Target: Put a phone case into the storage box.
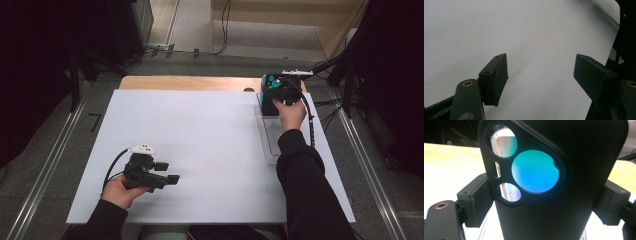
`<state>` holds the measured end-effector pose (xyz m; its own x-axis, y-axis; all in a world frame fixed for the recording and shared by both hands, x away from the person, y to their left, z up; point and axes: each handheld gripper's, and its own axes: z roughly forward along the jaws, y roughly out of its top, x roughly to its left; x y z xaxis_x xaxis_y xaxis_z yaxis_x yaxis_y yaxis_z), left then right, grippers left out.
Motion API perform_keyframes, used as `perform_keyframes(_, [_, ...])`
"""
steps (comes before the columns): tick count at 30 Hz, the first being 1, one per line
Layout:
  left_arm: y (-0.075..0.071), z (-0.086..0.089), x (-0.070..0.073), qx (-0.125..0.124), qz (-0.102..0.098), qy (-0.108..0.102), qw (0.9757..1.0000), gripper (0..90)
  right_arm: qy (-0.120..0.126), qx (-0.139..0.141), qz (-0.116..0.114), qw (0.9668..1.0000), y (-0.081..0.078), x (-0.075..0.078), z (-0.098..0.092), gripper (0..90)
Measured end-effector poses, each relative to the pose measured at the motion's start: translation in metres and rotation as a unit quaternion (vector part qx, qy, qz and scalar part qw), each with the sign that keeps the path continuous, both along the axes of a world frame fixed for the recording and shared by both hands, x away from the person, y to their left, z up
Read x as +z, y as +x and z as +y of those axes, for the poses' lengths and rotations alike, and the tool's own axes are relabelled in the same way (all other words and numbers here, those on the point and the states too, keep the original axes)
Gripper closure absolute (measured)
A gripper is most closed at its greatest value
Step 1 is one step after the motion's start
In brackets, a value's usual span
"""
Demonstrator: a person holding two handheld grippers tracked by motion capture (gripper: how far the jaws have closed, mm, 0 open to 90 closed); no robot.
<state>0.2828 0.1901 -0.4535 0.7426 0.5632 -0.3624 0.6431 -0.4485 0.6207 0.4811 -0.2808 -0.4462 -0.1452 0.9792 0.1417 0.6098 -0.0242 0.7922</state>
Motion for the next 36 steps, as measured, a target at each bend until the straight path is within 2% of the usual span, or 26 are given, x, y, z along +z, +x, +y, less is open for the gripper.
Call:
perform_keyframes(4, [0.0,0.0,0.0,0.0,0.0,0.0,1.0,27.6,-0.014,-0.003,0.004,0.9999,0.002,-0.004,0.003,12.2])
perform_keyframes(12, [0.006,-0.002,0.0,0.005,0.006,0.001,1.0,27.7,0.006,0.01,0.005,0.9999,0.007,-0.008,0.0,8.8])
perform_keyframes(13, [0.006,-0.003,0.0,0.005,0.005,-0.002,1.0,27.6,0.012,0.011,0.01,0.9998,0.007,-0.008,0.0,6.7])
perform_keyframes(14, [0.006,-0.004,-0.001,0.004,0.005,-0.002,1.0,27.7,0.021,0.016,0.011,0.9996,0.008,-0.008,0.0,0.8])
perform_keyframes(16, [0.006,-0.005,-0.002,0.002,0.007,0.002,1.0,27.6,0.023,0.017,0.013,0.9995,0.007,-0.007,-0.001,0.0])
perform_keyframes(23, [0.008,-0.003,-0.002,0.002,0.006,0.001,1.0,27.6,0.016,0.032,0.015,0.9992,0.001,0.002,-0.002,0.0])
perform_keyframes(28, [0.009,-0.002,-0.002,0.006,0.009,-0.002,0.9999,27.6,0.018,0.039,0.028,0.9987,-0.006,0.012,0.003,0.0])
perform_keyframes(30, [0.009,-0.002,-0.002,0.007,0.01,-0.001,0.9999,27.6,0.025,0.038,0.039,0.9982,-0.01,0.016,0.006,0.0])
perform_keyframes(34, [0.01,-0.001,-0.002,0.008,0.01,-0.001,0.9999,27.7,0.033,0.056,0.054,0.9964,-0.019,0.022,0.014,0.0])
perform_keyframes(36, [0.011,-0.001,-0.002,0.007,0.01,-0.001,0.9999,27.6,0.045,0.07,0.055,0.995,-0.023,0.025,0.018,0.0])
